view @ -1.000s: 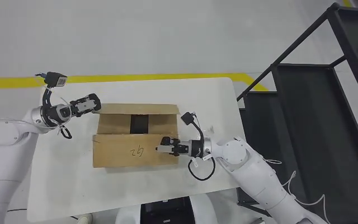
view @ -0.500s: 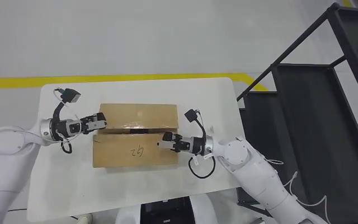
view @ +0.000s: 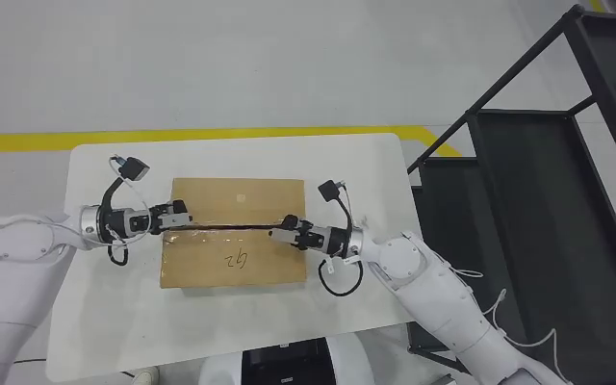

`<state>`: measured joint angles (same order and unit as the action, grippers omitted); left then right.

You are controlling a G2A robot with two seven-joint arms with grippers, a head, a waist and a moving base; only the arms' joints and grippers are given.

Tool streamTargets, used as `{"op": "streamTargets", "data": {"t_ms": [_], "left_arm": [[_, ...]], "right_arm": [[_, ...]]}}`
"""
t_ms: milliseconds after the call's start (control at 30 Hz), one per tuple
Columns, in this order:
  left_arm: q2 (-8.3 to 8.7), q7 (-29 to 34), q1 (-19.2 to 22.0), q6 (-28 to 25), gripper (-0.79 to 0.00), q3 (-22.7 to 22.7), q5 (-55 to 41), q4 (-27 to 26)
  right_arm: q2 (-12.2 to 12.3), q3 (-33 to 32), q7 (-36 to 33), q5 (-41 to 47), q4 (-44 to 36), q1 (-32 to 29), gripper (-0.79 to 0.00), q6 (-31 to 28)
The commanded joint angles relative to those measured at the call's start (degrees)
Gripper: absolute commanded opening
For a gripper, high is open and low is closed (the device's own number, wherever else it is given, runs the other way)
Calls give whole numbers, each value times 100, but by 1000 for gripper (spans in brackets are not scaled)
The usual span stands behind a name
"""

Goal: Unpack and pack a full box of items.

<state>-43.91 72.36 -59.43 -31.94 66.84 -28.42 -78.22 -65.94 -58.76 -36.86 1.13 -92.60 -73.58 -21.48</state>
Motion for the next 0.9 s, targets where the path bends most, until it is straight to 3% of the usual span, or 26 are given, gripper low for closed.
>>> {"op": "streamTargets", "data": {"t_ms": [0, 867], "left_arm": [[10, -8, 26, -7, 0, -21, -16, 41], [137, 665, 81, 666, 0, -114, -306, 139]], "right_arm": [[-17, 49, 10, 19, 120, 56, 0, -16], [-93, 154, 29, 70, 383, 279, 0, -14]]}}
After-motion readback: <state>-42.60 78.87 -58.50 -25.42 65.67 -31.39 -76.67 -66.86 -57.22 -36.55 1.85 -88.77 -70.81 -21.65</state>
